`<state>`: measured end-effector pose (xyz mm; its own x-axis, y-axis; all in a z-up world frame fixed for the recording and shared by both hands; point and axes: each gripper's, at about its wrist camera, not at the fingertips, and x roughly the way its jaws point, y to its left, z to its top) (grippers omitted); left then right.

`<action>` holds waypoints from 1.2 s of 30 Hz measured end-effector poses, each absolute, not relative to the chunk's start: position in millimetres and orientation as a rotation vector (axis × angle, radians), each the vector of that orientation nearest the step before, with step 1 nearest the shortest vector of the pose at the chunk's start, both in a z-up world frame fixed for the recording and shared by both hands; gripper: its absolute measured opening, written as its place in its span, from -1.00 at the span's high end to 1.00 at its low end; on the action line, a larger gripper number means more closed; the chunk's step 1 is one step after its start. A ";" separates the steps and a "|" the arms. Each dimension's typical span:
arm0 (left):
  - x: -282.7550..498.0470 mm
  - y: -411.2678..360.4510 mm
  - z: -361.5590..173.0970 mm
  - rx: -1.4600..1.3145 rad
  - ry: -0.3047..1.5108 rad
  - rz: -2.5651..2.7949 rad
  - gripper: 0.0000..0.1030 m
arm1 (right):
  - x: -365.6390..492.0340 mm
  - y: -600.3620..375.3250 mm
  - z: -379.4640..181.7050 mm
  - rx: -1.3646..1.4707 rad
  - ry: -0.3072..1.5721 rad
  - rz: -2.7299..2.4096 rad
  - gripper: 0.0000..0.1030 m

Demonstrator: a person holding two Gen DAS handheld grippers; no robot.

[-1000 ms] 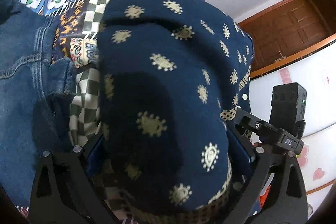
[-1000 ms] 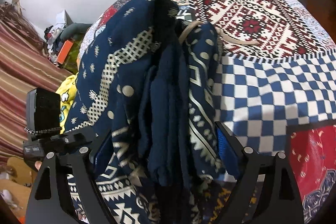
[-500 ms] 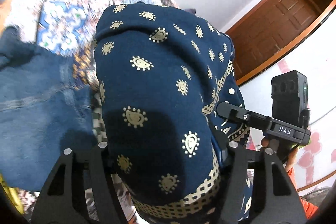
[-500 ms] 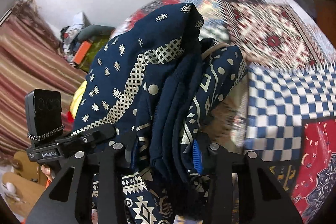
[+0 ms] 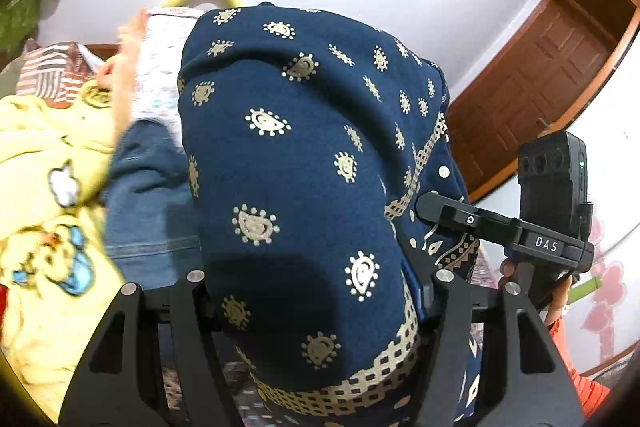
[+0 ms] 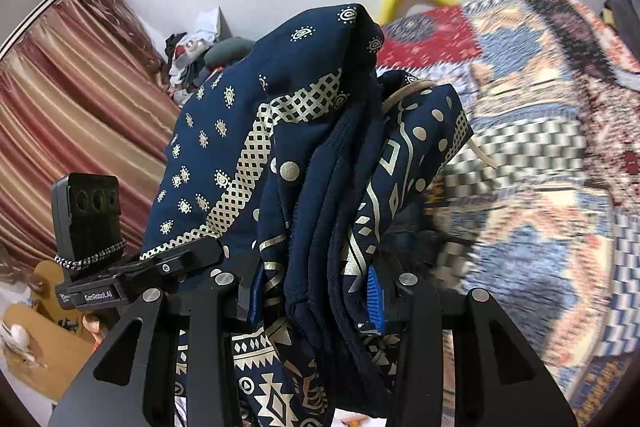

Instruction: Fold large clothes

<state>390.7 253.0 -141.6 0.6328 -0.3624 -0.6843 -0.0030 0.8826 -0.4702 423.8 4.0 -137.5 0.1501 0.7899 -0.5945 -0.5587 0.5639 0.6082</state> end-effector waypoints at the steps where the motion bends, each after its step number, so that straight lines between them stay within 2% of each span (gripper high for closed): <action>1: 392.1 259.4 -148.0 -0.461 0.876 -0.204 -0.24 | 426.9 12.1 -144.1 0.268 1.042 0.987 0.29; 10: 407.3 328.5 -252.0 -0.582 1.032 -0.149 -0.24 | 462.7 85.9 -241.1 0.196 1.241 0.963 0.30; 13: 413.8 334.6 -282.3 -0.587 1.048 -0.133 -0.41 | 469.1 93.6 -267.1 0.148 1.264 0.945 0.27; 18: 412.8 322.8 -274.8 -0.516 1.032 -0.082 -0.61 | 463.0 80.5 -269.6 0.137 1.240 0.930 0.10; 21: 404.8 309.7 -260.7 -0.422 1.036 -0.023 -0.64 | 450.7 70.3 -255.5 0.079 1.217 0.892 0.05; 25: 384.1 301.5 -248.7 -0.310 1.011 0.039 -0.67 | 425.2 58.4 -240.3 -0.040 1.164 0.835 -0.21; 26: 375.7 300.1 -243.2 -0.301 0.989 0.046 -0.67 | 420.0 58.2 -238.3 -0.069 1.145 0.830 -0.22; 30: 344.2 300.6 -236.3 -0.309 0.914 0.089 -0.91 | 394.4 54.4 -239.1 -0.170 1.101 0.830 -0.27; 33: 329.7 300.9 -246.9 -0.351 0.936 0.105 -0.92 | 385.1 53.2 -251.9 -0.237 1.108 0.810 -0.29; 36: 317.3 301.6 -253.3 -0.416 0.943 0.111 -0.92 | 385.9 43.3 -254.0 -0.187 1.140 0.792 -0.31</action>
